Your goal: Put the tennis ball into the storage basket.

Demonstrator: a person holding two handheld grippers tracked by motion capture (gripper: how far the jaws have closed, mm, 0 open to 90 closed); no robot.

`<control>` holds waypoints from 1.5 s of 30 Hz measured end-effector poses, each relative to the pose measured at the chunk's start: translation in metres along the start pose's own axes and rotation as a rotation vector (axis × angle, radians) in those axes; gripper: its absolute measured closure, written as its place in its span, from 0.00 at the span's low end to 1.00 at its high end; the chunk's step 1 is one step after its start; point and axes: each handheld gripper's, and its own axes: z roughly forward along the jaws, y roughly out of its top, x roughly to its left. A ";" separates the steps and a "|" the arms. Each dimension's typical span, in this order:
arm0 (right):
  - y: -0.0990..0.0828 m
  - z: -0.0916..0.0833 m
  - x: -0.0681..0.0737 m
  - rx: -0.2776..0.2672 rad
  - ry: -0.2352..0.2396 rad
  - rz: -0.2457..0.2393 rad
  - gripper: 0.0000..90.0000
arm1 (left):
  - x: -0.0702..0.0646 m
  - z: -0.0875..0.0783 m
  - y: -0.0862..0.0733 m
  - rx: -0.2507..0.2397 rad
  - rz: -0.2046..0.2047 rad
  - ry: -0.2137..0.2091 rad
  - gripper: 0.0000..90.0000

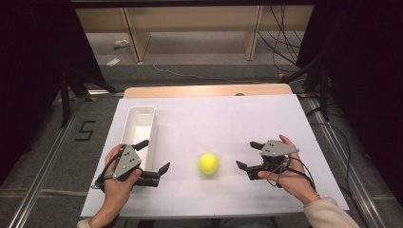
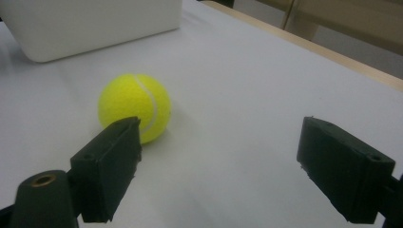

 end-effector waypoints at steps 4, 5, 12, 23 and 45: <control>0.003 0.006 0.003 -0.001 0.007 -0.009 0.17 | 0.000 0.000 0.000 0.000 -0.002 0.001 0.00; 0.003 0.006 0.003 -0.001 0.007 -0.009 0.17 | 0.000 0.000 0.000 0.000 -0.002 0.001 0.00; 0.007 0.015 0.007 0.003 0.026 -0.013 0.17 | 0.000 0.000 0.000 -0.001 -0.002 0.001 0.00; 0.013 0.030 0.015 0.011 0.059 -0.028 0.17 | -0.001 -0.001 0.000 -0.003 -0.002 0.001 0.00; 0.019 0.062 0.032 0.047 0.123 -0.056 0.17 | -0.001 -0.001 0.000 -0.003 -0.003 -0.002 0.00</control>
